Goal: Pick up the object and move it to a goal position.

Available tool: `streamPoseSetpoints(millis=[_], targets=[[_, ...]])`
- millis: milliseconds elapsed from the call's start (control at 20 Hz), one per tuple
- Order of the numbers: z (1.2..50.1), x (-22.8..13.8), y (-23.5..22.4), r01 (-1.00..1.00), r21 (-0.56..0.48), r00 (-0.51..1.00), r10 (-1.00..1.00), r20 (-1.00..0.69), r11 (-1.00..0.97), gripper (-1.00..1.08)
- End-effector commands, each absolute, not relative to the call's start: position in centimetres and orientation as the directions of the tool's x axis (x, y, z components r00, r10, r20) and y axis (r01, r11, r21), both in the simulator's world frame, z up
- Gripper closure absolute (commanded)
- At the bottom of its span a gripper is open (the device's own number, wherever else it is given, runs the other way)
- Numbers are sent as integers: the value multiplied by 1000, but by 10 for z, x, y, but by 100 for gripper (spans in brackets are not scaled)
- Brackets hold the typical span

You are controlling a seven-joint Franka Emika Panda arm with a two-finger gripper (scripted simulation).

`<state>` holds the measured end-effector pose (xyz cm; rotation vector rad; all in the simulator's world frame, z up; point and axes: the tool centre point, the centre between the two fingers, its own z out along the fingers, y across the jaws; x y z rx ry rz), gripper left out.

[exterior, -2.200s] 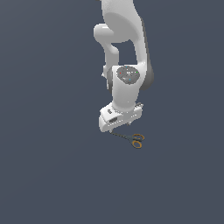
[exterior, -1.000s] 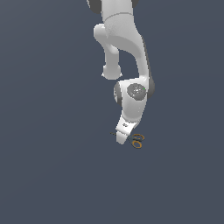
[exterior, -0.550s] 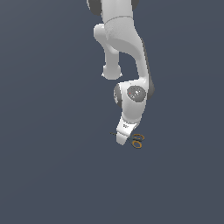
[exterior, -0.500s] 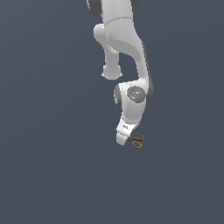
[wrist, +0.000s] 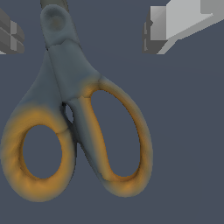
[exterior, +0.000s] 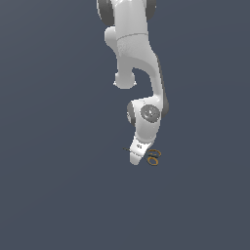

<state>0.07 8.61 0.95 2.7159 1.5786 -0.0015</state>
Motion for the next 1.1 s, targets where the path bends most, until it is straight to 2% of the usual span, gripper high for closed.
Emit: streamPoseSetpoints(millis=[0,650,1050], targets=[[8,1,86,869,0,494,869,0,-494,108],[11,0,90,871,0,491,871,1,-491,108],[34,-13,102,871,0,491,871,0,-491,108]])
